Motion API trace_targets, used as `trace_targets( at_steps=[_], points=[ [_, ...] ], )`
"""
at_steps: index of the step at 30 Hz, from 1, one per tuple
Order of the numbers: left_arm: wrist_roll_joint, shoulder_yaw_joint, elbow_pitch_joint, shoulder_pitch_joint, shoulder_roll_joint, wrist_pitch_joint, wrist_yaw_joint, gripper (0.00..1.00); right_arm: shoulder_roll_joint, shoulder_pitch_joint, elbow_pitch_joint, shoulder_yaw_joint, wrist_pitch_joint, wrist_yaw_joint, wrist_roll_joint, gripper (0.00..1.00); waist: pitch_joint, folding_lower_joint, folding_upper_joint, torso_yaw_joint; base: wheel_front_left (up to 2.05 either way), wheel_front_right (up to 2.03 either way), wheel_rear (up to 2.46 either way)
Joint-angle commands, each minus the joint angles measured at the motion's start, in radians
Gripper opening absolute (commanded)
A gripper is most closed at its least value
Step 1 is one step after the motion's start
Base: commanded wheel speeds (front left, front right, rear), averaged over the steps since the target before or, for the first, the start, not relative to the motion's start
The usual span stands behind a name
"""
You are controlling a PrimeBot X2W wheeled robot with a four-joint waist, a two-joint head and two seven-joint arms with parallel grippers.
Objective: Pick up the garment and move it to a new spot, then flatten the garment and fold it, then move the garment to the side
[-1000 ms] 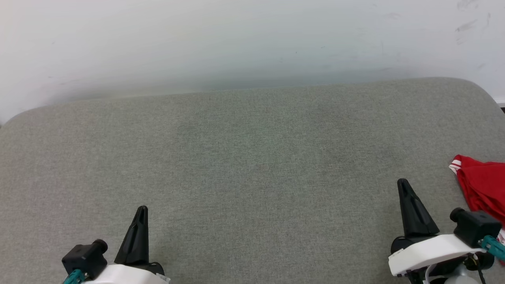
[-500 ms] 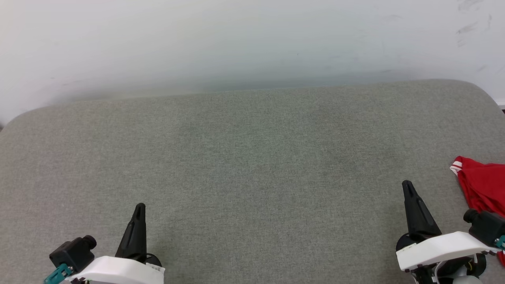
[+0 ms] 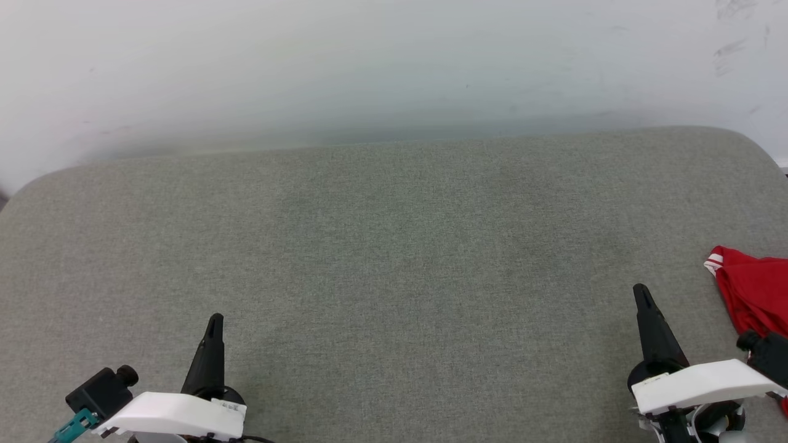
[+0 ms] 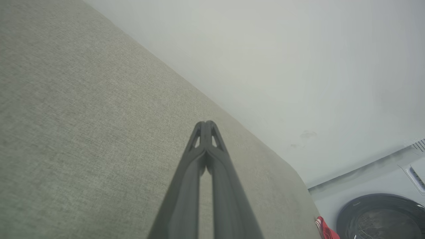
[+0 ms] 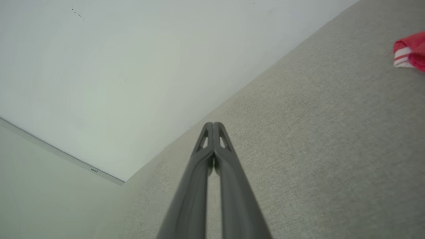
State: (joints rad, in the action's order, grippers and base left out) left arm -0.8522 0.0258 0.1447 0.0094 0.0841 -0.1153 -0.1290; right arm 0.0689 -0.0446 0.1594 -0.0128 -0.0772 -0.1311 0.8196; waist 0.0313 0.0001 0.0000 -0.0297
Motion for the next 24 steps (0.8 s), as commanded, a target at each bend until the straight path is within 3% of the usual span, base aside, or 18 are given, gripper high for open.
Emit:
trace_targets(
  at_steps=[1, 24],
  points=[
    [-0.035, 0.004, -0.005, -0.029, 0.007, 0.008, -0.001, 0.00, 0.010, -0.031, -0.007, -0.004, 0.007, 0.000, 0.037, 0.00, -0.001, -0.0001, 0.0000, 0.001, 0.00, 0.00, 0.00],
    [-0.292, 0.020, 0.029, -0.061, 0.003, 0.073, -0.002, 0.00, 0.012, -0.044, 0.023, -0.023, 0.059, 0.000, 0.306, 0.00, -0.008, -0.0001, 0.0000, 0.008, 0.00, 0.00, 0.00]
  ],
)
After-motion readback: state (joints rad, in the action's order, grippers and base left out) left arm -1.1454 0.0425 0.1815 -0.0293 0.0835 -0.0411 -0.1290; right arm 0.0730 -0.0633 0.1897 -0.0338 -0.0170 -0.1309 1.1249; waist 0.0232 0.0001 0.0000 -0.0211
